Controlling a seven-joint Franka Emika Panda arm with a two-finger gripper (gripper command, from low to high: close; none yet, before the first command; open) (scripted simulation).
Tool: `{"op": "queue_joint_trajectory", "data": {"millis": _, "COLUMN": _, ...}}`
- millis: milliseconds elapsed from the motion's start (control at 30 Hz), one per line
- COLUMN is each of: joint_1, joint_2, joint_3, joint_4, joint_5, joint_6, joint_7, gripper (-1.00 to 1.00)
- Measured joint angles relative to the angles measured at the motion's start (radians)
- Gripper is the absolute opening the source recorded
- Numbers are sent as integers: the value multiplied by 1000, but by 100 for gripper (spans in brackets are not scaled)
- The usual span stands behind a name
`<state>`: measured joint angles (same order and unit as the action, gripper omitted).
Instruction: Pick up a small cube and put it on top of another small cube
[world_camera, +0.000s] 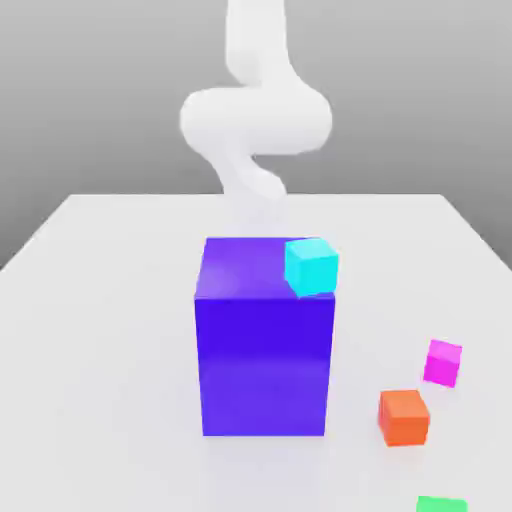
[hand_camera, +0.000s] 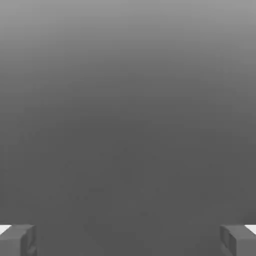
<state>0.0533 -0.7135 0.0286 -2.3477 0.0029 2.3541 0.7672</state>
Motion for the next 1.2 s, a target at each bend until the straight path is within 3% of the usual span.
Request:
{"op": "queue_joint_trajectory", "data": {"millis": 433, "joint_1": 262, "joint_2": 479, "joint_3": 206, "joint_4": -259, "joint_5": 6, "joint_6": 299, "joint_7": -175, "gripper": 0}}
{"op": "queue_joint_trajectory", "data": {"millis": 667, "joint_1": 408, "joint_2": 737, "joint_3": 309, "joint_4": -395, "joint_5": -65, "joint_6": 457, "joint_7": -214, "gripper": 0}}
{"op": "queue_joint_trajectory", "data": {"millis": 767, "joint_1": 453, "joint_2": 850, "joint_3": 276, "joint_4": -405, "joint_5": -165, "joint_6": 533, "joint_7": -157, "gripper": 0}}
{"op": "queue_joint_trajectory", "data": {"millis": 900, "joint_1": 576, "joint_2": 995, "joint_3": 127, "joint_4": -377, "joint_5": -286, "joint_6": 644, "joint_7": -66, "gripper": 0}}
{"op": "queue_joint_trajectory", "data": {"millis": 933, "joint_1": 604, "joint_2": 1023, "joint_3": 95, "joint_4": -371, "joint_5": -303, "joint_6": 667, "joint_7": -53, "gripper": -100}}
{"op": "queue_joint_trajectory", "data": {"millis": 1200, "joint_1": 589, "joint_2": 1004, "joint_3": 114, "joint_4": -375, "joint_5": -291, "joint_6": 651, "joint_7": -63, "gripper": -100}}
